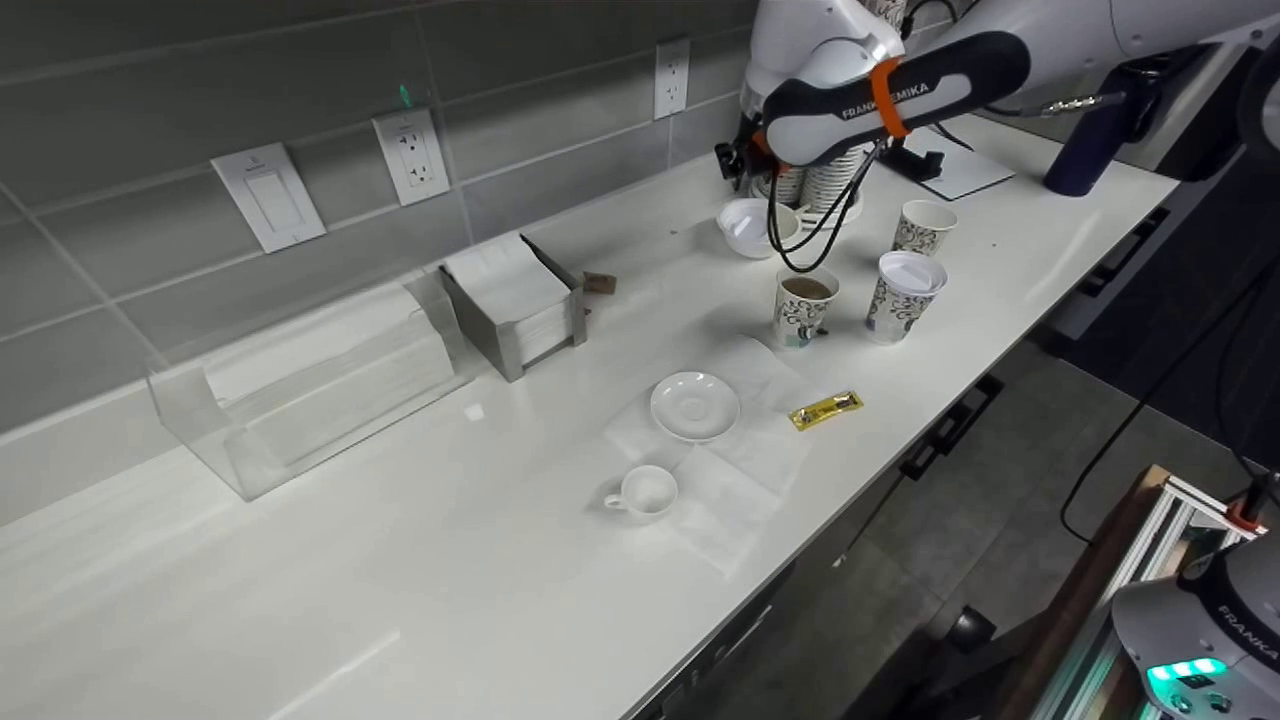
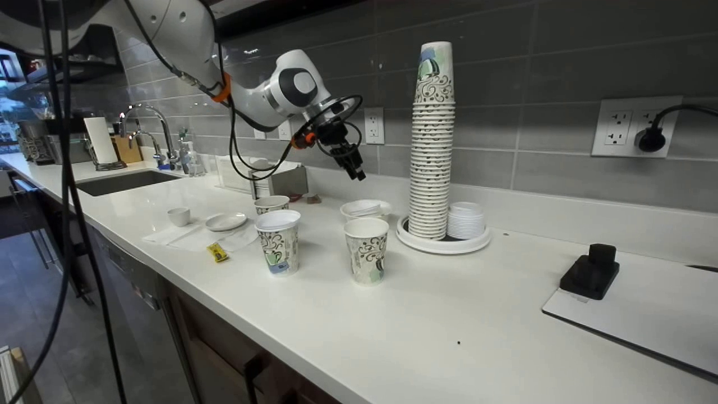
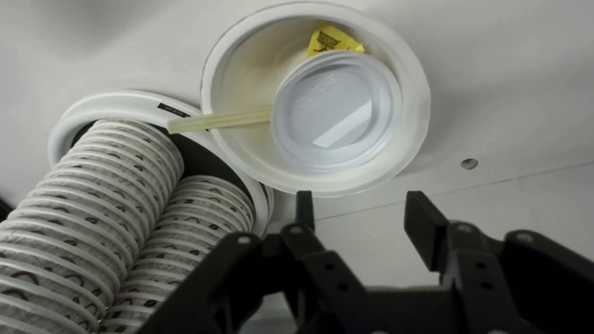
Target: Put the lid in the bowl
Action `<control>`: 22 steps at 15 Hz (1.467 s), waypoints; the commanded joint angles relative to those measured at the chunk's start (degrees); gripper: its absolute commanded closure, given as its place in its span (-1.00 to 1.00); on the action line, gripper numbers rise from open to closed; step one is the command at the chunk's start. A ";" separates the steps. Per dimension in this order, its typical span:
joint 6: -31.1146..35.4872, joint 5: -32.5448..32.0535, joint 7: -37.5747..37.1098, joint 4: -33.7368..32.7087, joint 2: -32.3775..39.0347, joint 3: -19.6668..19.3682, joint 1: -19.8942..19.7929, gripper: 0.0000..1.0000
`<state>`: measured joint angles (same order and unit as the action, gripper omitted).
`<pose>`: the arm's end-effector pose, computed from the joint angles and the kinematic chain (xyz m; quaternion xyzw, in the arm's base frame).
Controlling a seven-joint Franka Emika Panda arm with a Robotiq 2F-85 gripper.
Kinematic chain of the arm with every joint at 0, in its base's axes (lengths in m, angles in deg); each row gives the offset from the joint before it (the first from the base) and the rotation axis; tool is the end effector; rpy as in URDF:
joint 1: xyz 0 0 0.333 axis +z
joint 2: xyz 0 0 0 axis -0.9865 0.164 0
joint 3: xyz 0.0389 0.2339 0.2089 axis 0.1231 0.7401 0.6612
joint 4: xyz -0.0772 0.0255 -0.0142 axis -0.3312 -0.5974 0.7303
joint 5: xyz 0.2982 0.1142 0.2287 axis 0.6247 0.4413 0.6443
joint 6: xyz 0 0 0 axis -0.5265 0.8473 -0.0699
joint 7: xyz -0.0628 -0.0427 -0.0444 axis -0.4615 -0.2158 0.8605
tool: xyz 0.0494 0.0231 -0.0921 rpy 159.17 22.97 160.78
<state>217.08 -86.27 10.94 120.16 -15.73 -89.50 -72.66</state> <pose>0.7321 -0.0344 0.3728 0.9439 -0.2256 0.2004 0.1343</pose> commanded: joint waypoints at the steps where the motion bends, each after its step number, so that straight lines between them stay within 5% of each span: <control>1: -6.51 2.65 2.30 0.78 -5.48 1.33 -0.97 -0.74; 4: -10.75 7.40 9.84 6.60 -12.23 4.39 -3.70 -1.00; 9: -15.70 17.06 23.49 19.63 -22.40 7.37 -8.54 -1.00; 14: -11.06 22.71 36.75 35.22 -34.84 6.94 -11.98 -1.00; 21: -4.01 24.02 33.07 54.10 -56.69 5.07 -14.53 -1.00; 22: -7.36 22.33 34.54 46.87 -48.47 5.53 -13.88 -1.00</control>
